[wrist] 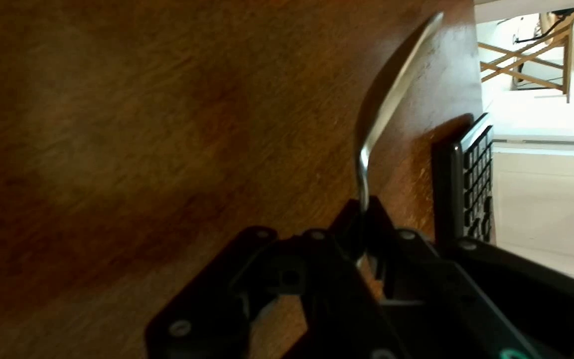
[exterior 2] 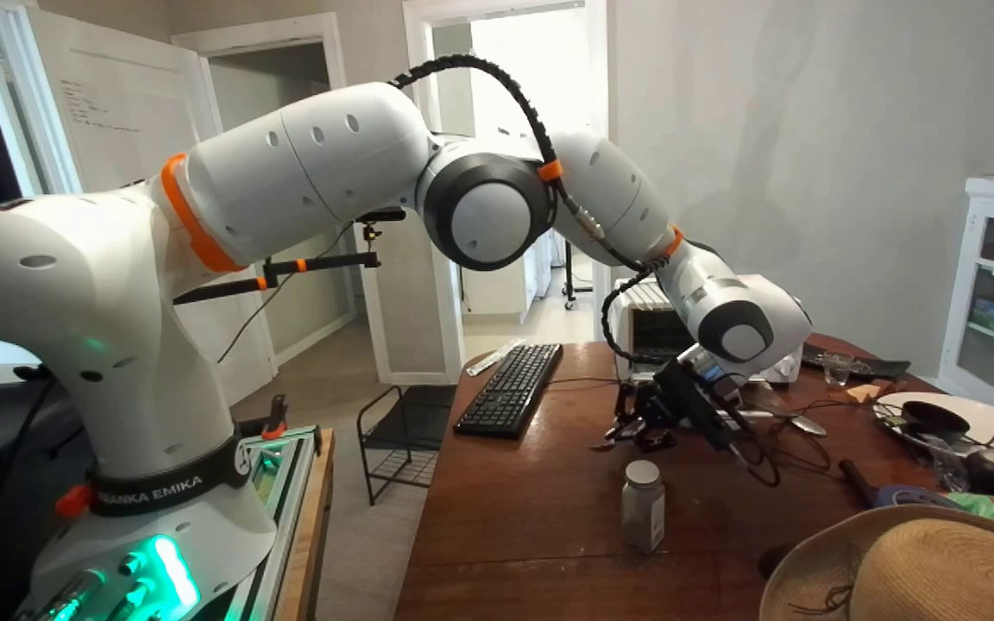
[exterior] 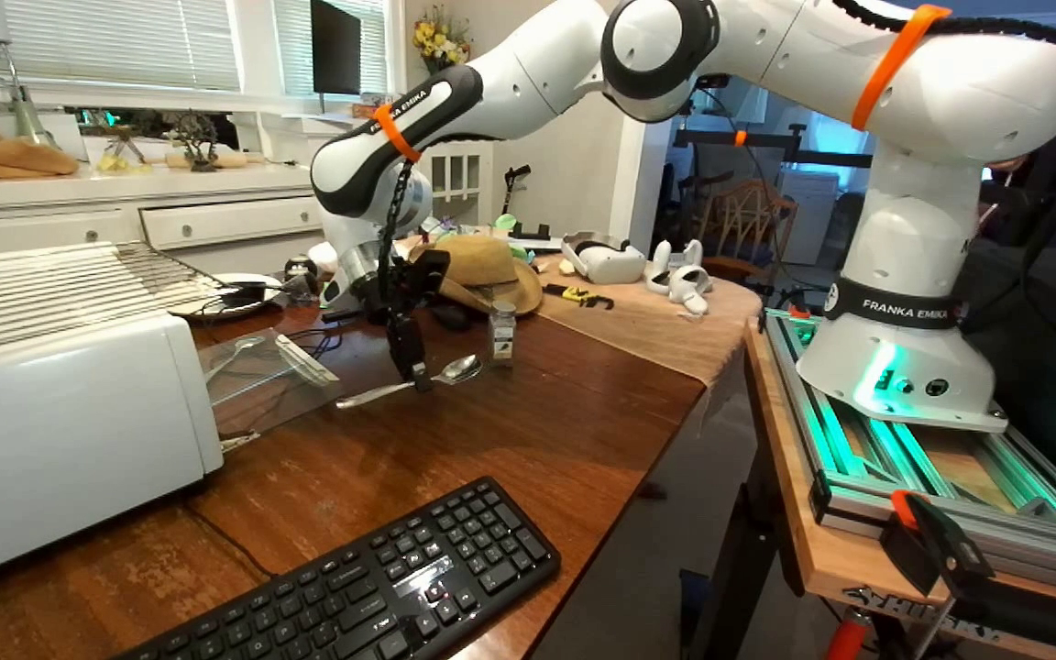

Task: Use the spoon to close the mini oven

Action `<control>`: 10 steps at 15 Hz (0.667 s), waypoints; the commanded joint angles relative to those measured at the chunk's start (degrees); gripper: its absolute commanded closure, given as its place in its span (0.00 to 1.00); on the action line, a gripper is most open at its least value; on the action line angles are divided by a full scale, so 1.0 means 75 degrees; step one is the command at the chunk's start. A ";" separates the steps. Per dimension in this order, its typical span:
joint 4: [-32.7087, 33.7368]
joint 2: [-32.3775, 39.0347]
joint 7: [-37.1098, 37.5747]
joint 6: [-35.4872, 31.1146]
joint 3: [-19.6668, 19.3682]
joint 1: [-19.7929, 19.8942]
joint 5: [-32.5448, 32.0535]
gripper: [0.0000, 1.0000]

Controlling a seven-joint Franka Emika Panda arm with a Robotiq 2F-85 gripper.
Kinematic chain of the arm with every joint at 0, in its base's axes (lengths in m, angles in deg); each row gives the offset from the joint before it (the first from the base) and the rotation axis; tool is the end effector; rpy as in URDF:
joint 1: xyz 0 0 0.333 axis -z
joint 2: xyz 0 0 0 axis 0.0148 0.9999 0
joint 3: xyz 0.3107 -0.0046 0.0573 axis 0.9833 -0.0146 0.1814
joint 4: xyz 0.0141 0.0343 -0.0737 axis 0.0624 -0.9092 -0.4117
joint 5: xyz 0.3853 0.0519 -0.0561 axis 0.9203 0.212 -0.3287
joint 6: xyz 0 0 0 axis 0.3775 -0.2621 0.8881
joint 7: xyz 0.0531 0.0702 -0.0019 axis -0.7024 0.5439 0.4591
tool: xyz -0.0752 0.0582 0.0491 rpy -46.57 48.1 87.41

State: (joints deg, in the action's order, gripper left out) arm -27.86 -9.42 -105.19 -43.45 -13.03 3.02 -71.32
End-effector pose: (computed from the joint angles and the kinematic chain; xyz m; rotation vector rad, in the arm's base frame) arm 0.6722 0.0802 0.0532 -2.2027 -1.0056 0.6003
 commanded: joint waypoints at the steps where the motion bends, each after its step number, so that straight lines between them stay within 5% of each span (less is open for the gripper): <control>1: 0.0201 0.0071 0.0143 -0.0578 0.0039 -0.0156 0.0078 0.98; 10: -0.0452 -0.1101 -0.0138 -0.1789 0.0132 -0.0678 -0.0221 0.98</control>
State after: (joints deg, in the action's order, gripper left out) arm -27.45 -13.14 -105.33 -54.36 -12.21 -0.84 -71.86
